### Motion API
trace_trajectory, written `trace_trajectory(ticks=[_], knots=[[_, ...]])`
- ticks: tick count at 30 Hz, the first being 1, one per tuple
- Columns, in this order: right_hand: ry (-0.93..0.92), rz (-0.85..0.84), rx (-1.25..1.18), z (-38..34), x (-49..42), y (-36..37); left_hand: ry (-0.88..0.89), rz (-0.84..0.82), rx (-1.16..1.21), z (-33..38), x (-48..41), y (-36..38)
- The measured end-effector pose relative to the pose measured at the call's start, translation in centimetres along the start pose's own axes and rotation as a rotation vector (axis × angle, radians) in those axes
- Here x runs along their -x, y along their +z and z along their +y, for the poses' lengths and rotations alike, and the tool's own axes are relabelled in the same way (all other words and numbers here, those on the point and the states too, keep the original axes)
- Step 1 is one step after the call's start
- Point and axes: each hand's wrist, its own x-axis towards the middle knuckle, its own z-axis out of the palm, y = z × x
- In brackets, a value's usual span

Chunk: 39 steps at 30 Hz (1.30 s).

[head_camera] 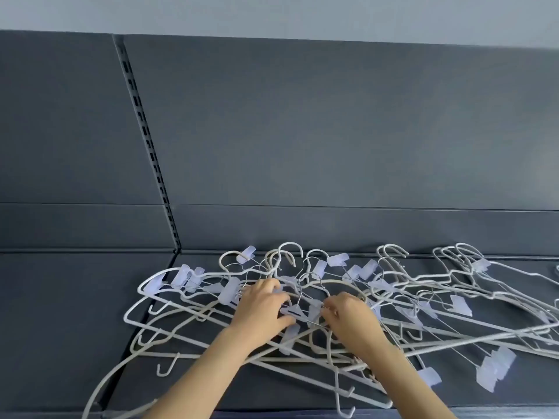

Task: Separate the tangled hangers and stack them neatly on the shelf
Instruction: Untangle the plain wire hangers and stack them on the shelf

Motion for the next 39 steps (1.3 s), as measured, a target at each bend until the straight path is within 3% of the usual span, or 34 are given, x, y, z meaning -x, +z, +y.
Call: trace_trajectory(ticks=[5, 13, 20, 29, 35, 39], knots=[[0.038, -0.088, -0.179, 0.3, -1.0, -0.4, 0.001, 0.037, 0.079, -0.2, -0.5, -0.1], [0.069, -0.006, -0.408, 1.4, -2.0, -3.8, 0.007, 0.152, 0.107, -2.6, -0.1, -3.3], [0.073, -0.164, -0.374, 0.7, -2.0, -1.9, -0.133, 0.035, 0.338, -6.1, 1.1, -2.8], [0.082, -0.304, -0.124, -3.0, -5.6, -0.1, -0.143, 0.134, 0.337, -8.8, 2.2, -3.2], [0.017, -0.069, -0.204, -2.6, -5.8, -1.0, -0.229, 0.210, 0.431, -10.8, 4.0, -3.6], [-0.076, 0.096, -0.193, -2.6, -4.6, -1.6, -0.102, 0.287, 0.422, -10.1, 3.6, -3.8]])
